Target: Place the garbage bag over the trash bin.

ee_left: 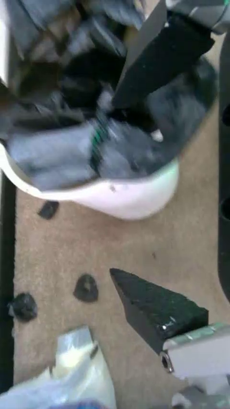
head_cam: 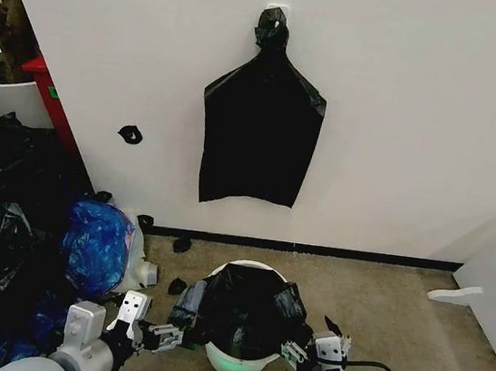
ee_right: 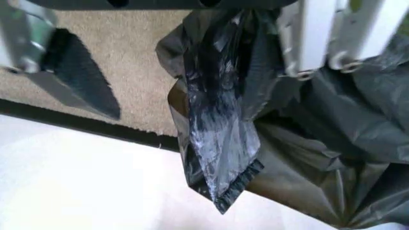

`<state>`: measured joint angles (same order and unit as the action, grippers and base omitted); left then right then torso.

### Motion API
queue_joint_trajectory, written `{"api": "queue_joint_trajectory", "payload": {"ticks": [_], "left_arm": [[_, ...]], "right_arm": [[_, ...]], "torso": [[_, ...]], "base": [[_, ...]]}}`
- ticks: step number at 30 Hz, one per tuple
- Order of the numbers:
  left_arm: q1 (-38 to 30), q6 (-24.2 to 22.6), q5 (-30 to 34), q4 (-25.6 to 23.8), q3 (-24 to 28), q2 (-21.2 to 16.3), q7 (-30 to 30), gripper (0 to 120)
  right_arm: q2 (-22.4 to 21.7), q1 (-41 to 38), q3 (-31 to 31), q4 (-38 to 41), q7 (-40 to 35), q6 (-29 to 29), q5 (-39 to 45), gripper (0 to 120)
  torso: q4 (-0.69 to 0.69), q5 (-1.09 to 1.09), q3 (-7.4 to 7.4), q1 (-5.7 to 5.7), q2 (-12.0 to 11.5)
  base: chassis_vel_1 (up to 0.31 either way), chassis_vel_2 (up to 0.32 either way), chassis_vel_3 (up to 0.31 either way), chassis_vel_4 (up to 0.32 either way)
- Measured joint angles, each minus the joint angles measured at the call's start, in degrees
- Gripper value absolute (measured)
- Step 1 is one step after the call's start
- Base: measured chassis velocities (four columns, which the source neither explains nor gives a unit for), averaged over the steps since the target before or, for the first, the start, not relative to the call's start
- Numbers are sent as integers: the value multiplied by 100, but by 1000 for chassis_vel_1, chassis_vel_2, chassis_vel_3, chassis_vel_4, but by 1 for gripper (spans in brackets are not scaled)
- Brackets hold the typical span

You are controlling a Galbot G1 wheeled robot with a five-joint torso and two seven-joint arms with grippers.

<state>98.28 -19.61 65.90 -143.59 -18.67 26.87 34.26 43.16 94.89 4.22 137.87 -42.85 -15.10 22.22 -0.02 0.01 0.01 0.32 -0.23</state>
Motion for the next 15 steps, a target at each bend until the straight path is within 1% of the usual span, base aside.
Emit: {"api": "queue_joint_trajectory", "payload": {"ticks": [1,2,4,6,7,8,10,12,15], "left_arm": [[0,0,0,0,0,0,0,99],[-49,12,263,-2,-19,60,41,100],[-97,39,398,-3,-22,112,37,100],[-168,113,553,17,-21,210,-40,100],[-209,165,634,66,-18,270,-98,100],[-209,165,634,66,-18,270,-98,100],[-279,310,789,160,-11,391,-237,96],[-323,446,885,260,17,535,-335,89],[-334,497,894,388,94,732,-385,76]], "right_arm": [[0,0,0,0,0,0,0,73],[0,-80,11,-55,18,29,33,63],[0,-155,18,-95,31,40,68,53],[0,-273,36,-158,44,39,145,46],[0,-324,44,-191,47,34,179,39],[0,-324,44,-191,47,34,179,39],[-4,-394,58,-272,67,17,219,31],[-21,-442,85,-348,106,-44,260,24],[-58,-509,167,-408,145,-135,299,11]], "torso": [[0,0,0,0,0],[-1,0,0,0,0],[0,0,0,0,0],[0,0,0,0,0],[1,0,0,0,0],[1,0,0,0,0],[0,0,0,0,0],[0,0,0,0,0],[0,0,0,0,0]], "base": [[0,0,0,0],[0,0,0,0],[0,0,0,0],[0,0,0,0],[0,0,0,0],[0,0,0,0],[0,0,0,0],[0,0,0,0],[0,0,0,0]]}}
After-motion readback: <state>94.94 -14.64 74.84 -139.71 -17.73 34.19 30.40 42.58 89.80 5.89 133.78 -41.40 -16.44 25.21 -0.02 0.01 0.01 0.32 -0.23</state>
